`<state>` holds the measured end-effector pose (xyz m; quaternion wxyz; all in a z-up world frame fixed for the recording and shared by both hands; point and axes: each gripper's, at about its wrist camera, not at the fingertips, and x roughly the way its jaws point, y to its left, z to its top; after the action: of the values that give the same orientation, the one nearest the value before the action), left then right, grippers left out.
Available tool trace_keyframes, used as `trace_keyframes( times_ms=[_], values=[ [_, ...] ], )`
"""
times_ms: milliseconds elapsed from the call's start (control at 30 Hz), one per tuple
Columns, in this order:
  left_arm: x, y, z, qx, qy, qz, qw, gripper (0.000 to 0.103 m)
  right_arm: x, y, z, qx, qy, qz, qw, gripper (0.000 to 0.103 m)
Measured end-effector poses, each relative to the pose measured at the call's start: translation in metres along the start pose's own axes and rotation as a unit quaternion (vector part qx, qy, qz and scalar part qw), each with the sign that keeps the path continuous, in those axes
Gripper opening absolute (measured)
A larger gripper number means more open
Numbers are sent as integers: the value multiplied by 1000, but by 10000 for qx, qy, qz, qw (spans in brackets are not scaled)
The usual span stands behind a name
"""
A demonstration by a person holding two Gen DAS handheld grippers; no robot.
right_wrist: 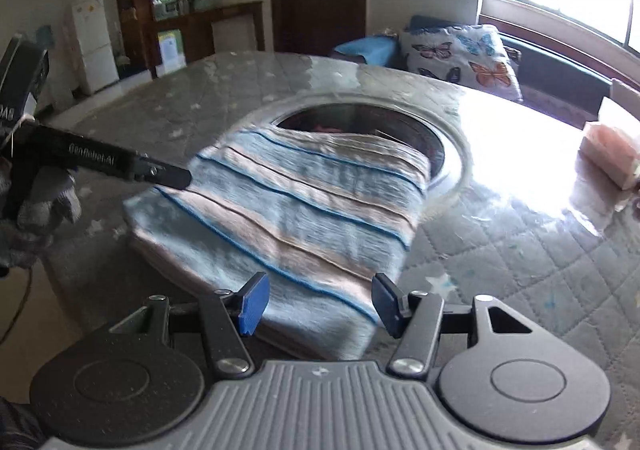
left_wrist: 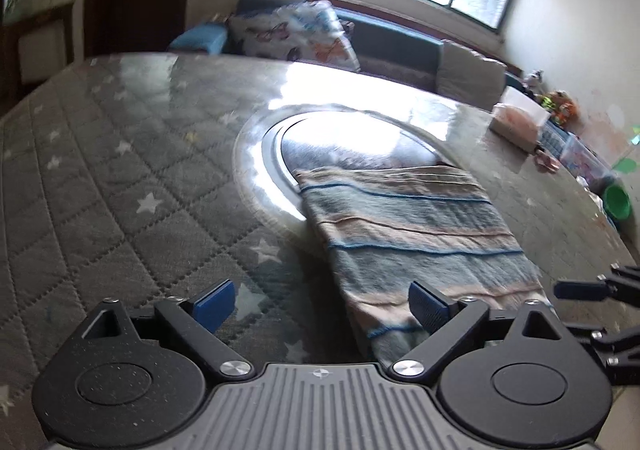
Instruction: Fold clothes
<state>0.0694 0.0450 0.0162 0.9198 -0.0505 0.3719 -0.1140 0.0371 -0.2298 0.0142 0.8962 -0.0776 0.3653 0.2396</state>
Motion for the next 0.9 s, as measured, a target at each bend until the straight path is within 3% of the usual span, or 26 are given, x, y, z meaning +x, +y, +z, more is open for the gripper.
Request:
trace_keyframes(
  times_ms=[267,733,900],
  values=[
    [-2,-10,-27,651,54,142,9978,99,8,7,-16,-32,210,185,9996,58],
    [-8,8,-31,439,100,101,9989,102,11,4,-11,-297,450,273,9982,59],
    [-17,3,-15,522,-181,79,9984,102,10,-2,1,-262,362,290,9986,59]
  ],
)
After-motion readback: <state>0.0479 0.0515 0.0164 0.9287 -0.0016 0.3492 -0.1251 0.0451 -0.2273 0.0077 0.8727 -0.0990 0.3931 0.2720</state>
